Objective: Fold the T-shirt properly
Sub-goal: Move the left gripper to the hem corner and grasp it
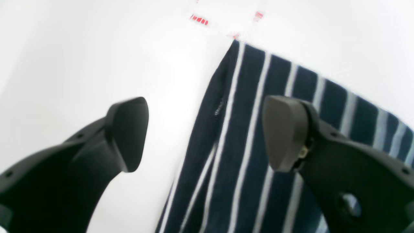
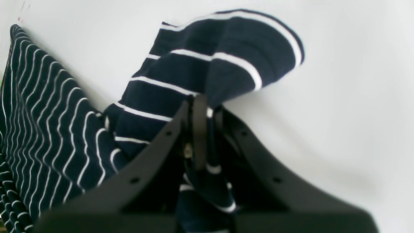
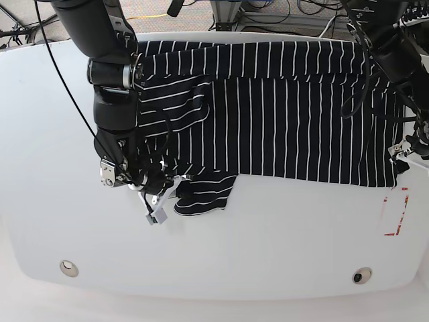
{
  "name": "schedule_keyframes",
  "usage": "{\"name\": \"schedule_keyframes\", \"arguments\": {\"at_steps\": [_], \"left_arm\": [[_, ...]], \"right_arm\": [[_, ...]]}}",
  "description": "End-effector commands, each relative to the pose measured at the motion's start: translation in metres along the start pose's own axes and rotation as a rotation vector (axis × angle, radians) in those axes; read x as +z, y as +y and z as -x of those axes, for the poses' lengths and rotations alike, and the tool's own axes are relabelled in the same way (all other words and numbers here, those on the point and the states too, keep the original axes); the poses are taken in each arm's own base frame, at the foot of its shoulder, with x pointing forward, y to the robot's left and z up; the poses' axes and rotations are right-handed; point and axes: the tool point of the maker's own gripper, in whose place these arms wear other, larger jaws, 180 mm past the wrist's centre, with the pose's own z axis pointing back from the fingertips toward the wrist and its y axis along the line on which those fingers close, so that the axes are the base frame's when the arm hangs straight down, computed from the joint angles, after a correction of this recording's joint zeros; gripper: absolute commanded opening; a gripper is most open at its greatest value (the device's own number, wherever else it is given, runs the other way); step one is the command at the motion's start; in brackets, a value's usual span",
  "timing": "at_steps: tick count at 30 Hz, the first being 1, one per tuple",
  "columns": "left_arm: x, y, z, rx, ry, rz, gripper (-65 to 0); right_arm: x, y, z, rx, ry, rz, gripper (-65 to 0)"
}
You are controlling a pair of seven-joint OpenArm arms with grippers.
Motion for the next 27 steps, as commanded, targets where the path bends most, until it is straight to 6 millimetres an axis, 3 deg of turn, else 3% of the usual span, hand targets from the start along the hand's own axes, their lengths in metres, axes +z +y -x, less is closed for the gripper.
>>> {"name": "schedule_keyframes", "arguments": {"at_steps": [1, 4, 6, 9, 16, 23, 27], "left_arm": [[-0.005, 0.008, -0.032, 0.010, -0.071, -0.003, -13.3], [-0.018, 0.019, -0.019, 0.026, -0.046, -0.008, -13.3], [-0.026, 0.019, -0.022, 0.037, -0.063, 0.000, -13.3], [-0.038, 0.002, -0.022, 0.016, -0.055, 0.033, -13.3], [-0.052, -0.011, -0.022, -0.010, -0.042, 0.060, -13.3], [-0.061, -0.030, -0.008, 0.003, -0.006, 0.094, -13.3], [-0.066, -0.053, 0.002, -0.055, 0.022, 0.132, -13.6]], "right_arm": [[0.005, 0.004, -0.031, 0.029, -0.069, -0.011, -65.0], [0.005, 0.003, -0.028, 0.027, -0.056, -0.010, -65.0], [0.007, 0.000, -0.028, 0.028, -0.054, -0.004, -65.0], [0.009, -0.001, -0.029, 0.027, -0.056, -0.003, -65.0], [0.010, -0.004, -0.028, 0.029, -0.048, 0.002, -65.0], [0.011, -0.003, -0.028, 0.026, -0.048, 0.001, -65.0], [0.011, -0.003, -0.028, 0.026, -0.048, 0.001, -65.0]]}}
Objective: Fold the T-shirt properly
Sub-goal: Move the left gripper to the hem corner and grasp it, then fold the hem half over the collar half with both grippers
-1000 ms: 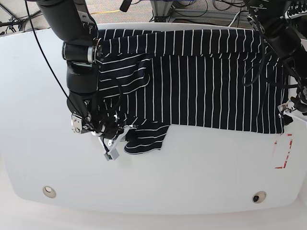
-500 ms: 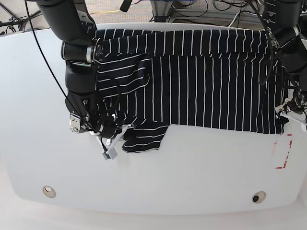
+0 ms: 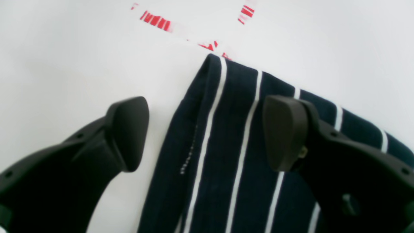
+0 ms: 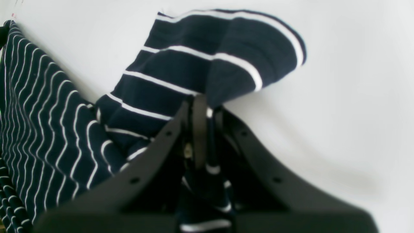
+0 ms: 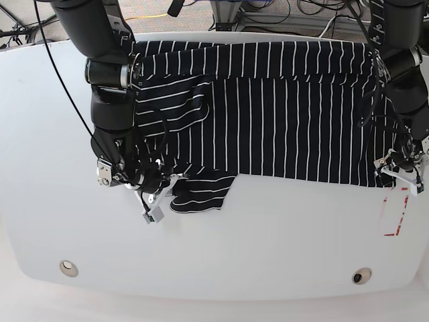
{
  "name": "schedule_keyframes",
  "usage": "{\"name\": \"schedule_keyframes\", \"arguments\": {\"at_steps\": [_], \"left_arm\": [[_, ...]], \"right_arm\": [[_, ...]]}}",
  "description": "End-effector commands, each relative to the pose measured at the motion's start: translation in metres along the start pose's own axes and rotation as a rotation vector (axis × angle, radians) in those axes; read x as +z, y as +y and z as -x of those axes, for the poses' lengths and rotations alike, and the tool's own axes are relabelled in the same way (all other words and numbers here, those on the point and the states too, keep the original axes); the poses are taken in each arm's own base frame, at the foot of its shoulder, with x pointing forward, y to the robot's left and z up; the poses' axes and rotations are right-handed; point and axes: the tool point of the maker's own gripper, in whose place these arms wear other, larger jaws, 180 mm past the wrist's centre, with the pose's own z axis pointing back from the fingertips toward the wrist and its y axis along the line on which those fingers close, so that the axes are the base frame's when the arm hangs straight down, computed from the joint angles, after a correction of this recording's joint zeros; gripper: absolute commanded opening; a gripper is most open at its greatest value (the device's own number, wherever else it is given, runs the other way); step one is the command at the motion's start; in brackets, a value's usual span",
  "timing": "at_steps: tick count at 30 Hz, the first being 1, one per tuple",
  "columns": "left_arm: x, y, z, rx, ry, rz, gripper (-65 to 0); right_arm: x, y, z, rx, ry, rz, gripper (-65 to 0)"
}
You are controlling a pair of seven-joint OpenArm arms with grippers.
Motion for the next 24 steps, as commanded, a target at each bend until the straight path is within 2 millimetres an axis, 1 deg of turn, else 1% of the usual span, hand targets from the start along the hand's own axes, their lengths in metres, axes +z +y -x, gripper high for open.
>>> {"name": "schedule_keyframes", "arguments": {"at_steps": [1, 3, 4, 7, 8, 9, 10, 11, 12, 13, 16, 18, 19, 20, 22, 24], "left_arm": [[-0.001, -0.015, -0.009, -0.026, -0.004, 0.046, -13.8], [-0.002, -0.025, -0.007, -0.051, 0.000, 0.088, -14.3], [-0.001, -0.028, -0.007, -0.059, -0.001, 0.102, -16.7], [-0.001, -0.031, -0.007, -0.063, -0.001, 0.115, -33.2], [-0.001, -0.031, -0.007, -0.063, -0.001, 0.115, -40.6], [-0.001, -0.031, -0.007, -0.063, -0.001, 0.115, -51.0], [-0.001, -0.031, -0.007, -0.063, -0.001, 0.115, -58.2], [-0.001, -0.031, -0.007, -0.067, 0.000, 0.116, -62.9], [-0.001, -0.031, -0.006, -0.070, 0.001, 0.117, -65.0], [-0.001, -0.032, -0.006, -0.070, 0.002, 0.119, -65.0], [-0.001, -0.032, -0.007, -0.067, 0.001, 0.120, -65.0], [-0.001, -0.032, -0.008, -0.068, -0.001, 0.122, -65.0], [0.001, -0.033, -0.013, -0.073, -0.014, 0.122, -65.0], [0.004, -0.034, -0.024, -0.086, -0.040, 0.122, -65.0], [0.009, -0.036, -0.038, -0.111, -0.079, 0.124, -65.0], [0.015, -0.040, -0.037, -0.151, -0.079, 0.144, -65.0]], "right_arm": [[0.007, 0.003, -0.032, 0.027, -0.074, -0.011, -65.0], [0.007, 0.003, -0.032, 0.027, -0.074, -0.011, -65.0], [0.007, 0.003, -0.032, 0.027, -0.074, -0.011, -65.0], [0.007, 0.003, -0.034, 0.029, -0.076, -0.011, -65.0], [0.007, 0.004, -0.035, 0.030, -0.077, -0.011, -65.0], [0.007, 0.002, -0.036, 0.034, -0.076, -0.007, -65.0], [0.010, -0.001, -0.036, 0.038, -0.074, 0.001, -65.0], [0.012, -0.004, -0.036, 0.038, -0.075, 0.005, -65.0], [0.013, -0.005, -0.036, 0.037, -0.075, 0.007, -65.0], [0.014, -0.006, -0.039, 0.042, -0.080, 0.011, -65.0], [0.021, -0.006, -0.059, 0.081, -0.103, 0.024, -65.0], [0.026, -0.007, -0.065, 0.101, -0.094, 0.034, -65.0], [0.034, -0.009, -0.078, 0.124, -0.104, 0.047, -65.0], [0.042, -0.012, -0.086, 0.148, -0.106, 0.064, -65.0], [0.053, -0.015, -0.094, 0.181, -0.105, 0.088, -65.0], [0.068, -0.016, -0.106, 0.233, -0.105, 0.124, -65.0]]}}
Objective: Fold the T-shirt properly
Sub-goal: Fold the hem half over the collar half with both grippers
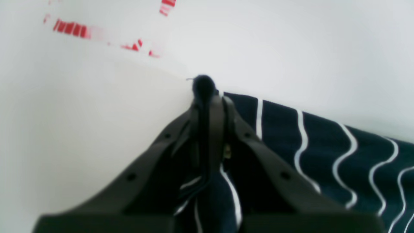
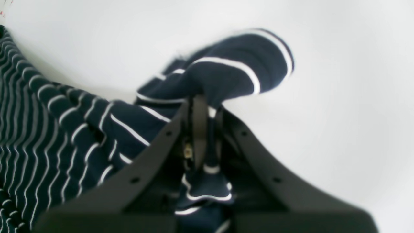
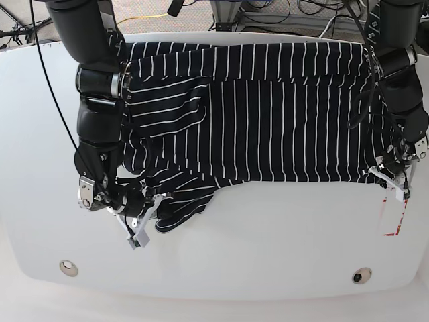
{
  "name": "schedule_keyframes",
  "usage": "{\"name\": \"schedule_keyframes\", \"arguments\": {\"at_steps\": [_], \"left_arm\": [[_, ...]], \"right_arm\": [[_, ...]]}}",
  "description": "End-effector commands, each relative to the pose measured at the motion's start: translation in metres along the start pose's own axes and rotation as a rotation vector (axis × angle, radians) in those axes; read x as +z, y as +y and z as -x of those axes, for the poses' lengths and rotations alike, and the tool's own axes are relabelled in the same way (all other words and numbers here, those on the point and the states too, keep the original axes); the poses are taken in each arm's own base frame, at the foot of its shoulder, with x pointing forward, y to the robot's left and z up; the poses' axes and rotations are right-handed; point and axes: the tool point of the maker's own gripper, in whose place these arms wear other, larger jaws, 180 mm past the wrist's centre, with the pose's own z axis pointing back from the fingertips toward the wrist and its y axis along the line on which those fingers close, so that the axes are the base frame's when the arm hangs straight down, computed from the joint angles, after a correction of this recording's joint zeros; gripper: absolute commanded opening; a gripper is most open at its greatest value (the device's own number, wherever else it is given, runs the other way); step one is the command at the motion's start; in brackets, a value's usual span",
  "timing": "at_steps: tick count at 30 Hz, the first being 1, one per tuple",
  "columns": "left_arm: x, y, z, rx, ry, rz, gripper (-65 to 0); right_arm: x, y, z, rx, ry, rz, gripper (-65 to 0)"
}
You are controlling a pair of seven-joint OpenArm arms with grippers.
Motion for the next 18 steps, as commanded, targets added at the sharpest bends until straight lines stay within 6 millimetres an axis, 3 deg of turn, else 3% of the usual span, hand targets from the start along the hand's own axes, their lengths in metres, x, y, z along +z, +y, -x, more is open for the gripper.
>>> {"name": "schedule_keyframes", "arguments": {"at_steps": [1, 6, 12, 18], "left_arm": [[0.012, -0.002, -0.041, -0.054, -0.094, 0.015, -65.0], [0.028, -0.031, -0.057, -0.121, -0.148, 0.089, -65.0], [0.057, -0.049, -0.065, -0.213, -0.200, 0.116, -65.0], [0.079, -0.067, -0.053, -0.268, -0.240, 0.141, -65.0]], "right_arm": [[0.029, -0.012, -0.044, 0.090, -0.065, 0.057, -65.0], [0.052, -0.013, -0.060, 0.178, -0.050, 0.114, -65.0], [0.081, -0.019, -0.055, 0.260, -0.015, 0.198, -65.0], [0.109, -0.022, -0.026, 0.274, 0.040, 0.276, -65.0]]}}
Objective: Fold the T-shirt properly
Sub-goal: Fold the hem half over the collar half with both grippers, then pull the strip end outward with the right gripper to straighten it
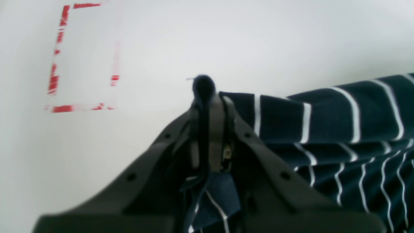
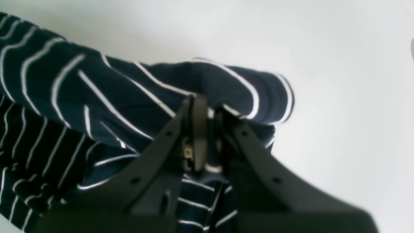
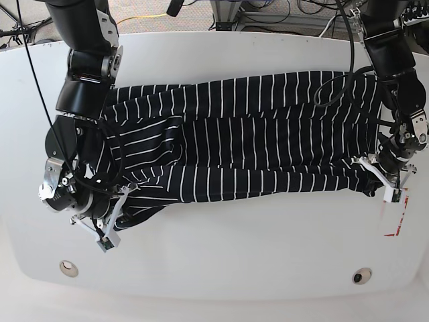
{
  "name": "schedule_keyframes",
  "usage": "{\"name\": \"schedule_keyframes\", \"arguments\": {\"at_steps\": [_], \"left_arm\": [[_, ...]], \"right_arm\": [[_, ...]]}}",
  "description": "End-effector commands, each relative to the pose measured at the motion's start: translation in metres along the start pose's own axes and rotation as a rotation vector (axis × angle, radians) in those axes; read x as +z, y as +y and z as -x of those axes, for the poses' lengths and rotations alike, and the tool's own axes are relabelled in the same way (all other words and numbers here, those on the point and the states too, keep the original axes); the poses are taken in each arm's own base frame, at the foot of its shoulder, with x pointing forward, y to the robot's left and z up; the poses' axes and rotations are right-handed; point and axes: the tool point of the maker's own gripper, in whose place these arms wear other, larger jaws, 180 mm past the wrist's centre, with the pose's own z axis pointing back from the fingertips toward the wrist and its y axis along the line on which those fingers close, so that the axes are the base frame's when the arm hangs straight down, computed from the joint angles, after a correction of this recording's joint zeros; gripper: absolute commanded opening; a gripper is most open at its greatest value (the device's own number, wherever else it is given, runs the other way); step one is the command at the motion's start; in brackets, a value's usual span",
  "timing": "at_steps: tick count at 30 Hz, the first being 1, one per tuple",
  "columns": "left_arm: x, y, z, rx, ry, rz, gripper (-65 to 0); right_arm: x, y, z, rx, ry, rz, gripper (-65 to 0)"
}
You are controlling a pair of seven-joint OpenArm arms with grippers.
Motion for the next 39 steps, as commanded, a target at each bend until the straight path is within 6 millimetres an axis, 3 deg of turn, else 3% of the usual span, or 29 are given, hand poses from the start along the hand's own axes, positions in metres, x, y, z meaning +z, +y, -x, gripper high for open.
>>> {"name": "schedule_keyframes", "arguments": {"at_steps": [1, 6, 12, 17, 22, 27, 33, 36, 39], "left_arm": [[0.013, 0.003, -0.026, -0.046, -0.077, -0.014, -65.0], [0.029, -0.009, -0.009, -0.094, -0.059, -0.009, -65.0], [0.047, -0.023, 0.012, -0.142, -0.028, 0.004, -65.0], [0.066, -0.035, 0.027, -0.186, -0.007, 0.013, -65.0], [0.082, -0.031, 0.042, -0.193, 0.021, -0.007, -65.0], [0.092, -0.032, 0.071, -0.184, 0.088, -0.003, -65.0], [0.101, -0.031, 0.090, -0.178, 0.134, -0.002, -65.0], [0.105, -0.033, 0.103, -0.175, 0.164, 0.003, -65.0], [0.109, -0.034, 0.113, -0.174, 0.198, 0.009, -65.0]], "right_arm": [[0.016, -0.009, -0.007, 0.011, -0.036, 0.046, -65.0], [0.030, -0.012, 0.021, 0.009, -0.016, 0.090, -65.0], [0.046, 0.008, 0.045, 0.020, -0.030, 0.072, -65.0], [0.063, 0.010, 0.083, -0.030, 0.023, 0.105, -65.0], [0.062, 0.024, 0.116, -0.134, 0.056, 0.091, -65.0], [0.061, 0.040, 0.148, -0.216, 0.097, 0.070, -65.0], [0.053, 0.065, 0.163, -0.279, 0.113, 0.023, -64.8], [0.055, 0.076, 0.172, -0.289, 0.128, 0.012, -60.1], [0.059, 0.080, 0.180, -0.295, 0.142, 0.014, -44.9]]}}
